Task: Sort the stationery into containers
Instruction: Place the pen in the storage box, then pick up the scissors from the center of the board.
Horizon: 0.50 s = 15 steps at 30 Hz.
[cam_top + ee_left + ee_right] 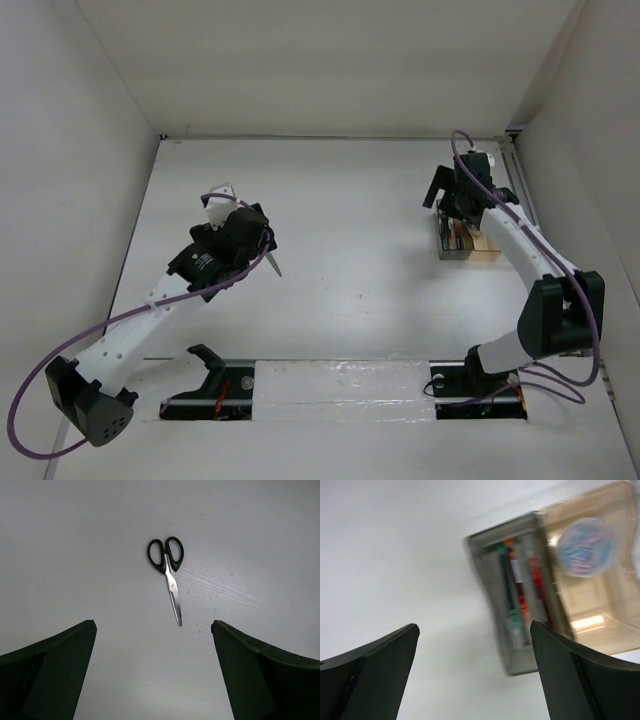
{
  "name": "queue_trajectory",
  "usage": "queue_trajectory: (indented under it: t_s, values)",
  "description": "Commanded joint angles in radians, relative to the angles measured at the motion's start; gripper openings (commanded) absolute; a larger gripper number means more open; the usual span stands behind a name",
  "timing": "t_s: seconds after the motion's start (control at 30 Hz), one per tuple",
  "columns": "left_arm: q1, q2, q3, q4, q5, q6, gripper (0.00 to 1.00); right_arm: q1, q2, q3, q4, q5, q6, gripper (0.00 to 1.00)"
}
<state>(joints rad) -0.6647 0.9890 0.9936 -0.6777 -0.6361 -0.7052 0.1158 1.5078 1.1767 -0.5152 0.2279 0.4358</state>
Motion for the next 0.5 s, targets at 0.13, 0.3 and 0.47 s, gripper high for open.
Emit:
queue_trajectory:
  t_s: [0.13,0.3,0.47]
  values:
    - [0.267,0.091,-0.039,0.113,0.275,-0.088,1.0,0.308,-0.185,0.049,0.072,-0.018,0.026,1.0]
    - [0.384,0.273,-0.069,0.208,0.302,-0.169,1.0,0.51,-0.208,0.049,0.112,-0.029,0.057,1.0]
    - [0.384,0.511,0.039,0.211,0.274,-0.197,1.0,0.682,-0.228,-0.009,0.161,-0.004,0.057,1.0]
